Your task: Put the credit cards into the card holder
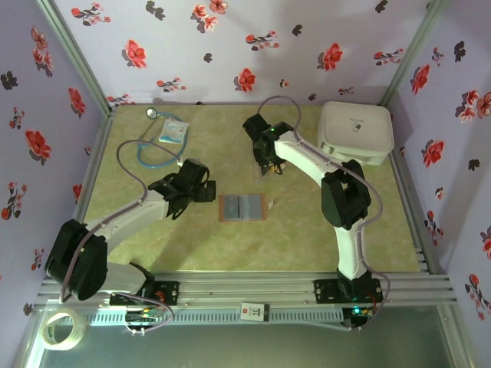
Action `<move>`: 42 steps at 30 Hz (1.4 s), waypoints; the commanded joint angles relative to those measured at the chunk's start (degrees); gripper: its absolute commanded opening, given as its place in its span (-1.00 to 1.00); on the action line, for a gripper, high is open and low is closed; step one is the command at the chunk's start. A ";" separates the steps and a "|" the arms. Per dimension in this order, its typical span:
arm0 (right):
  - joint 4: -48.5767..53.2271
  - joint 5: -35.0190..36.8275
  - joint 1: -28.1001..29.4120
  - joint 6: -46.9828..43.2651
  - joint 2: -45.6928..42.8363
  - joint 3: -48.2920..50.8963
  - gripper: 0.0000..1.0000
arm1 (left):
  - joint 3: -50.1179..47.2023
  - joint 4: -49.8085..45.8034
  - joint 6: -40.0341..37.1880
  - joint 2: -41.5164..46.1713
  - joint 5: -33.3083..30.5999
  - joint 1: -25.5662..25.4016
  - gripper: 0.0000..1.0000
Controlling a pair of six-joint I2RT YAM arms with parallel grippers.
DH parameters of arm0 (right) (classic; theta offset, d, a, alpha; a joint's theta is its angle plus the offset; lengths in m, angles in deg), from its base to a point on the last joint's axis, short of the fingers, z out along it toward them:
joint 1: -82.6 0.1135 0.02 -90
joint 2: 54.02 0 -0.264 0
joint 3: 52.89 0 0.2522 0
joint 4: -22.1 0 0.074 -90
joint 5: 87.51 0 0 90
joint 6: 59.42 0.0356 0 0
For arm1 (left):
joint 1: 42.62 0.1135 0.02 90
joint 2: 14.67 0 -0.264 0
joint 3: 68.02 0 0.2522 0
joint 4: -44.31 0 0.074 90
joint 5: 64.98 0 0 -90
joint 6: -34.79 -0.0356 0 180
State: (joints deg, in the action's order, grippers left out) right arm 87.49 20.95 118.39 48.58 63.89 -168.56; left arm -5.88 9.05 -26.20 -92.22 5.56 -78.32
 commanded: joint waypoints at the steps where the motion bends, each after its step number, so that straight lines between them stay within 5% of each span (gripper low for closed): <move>1: 1.48 1.51 -0.15 -0.70 1.52 -1.64 -0.46 | 0.02 -0.33 0.59 -0.44 0.06 0.46 0.99; 35: 5.05 2.15 1.02 -2.35 5.75 -6.61 -0.45 | -0.87 2.33 0.10 -2.59 1.97 1.50 0.99; 42: 5.21 1.85 1.30 -2.19 5.49 -7.19 -0.61 | -1.13 2.81 0.16 -2.60 2.46 2.02 0.99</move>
State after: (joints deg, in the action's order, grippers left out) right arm 91.56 23.79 118.98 46.99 68.37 -174.61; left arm -6.54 10.86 -26.22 -94.24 7.50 -76.99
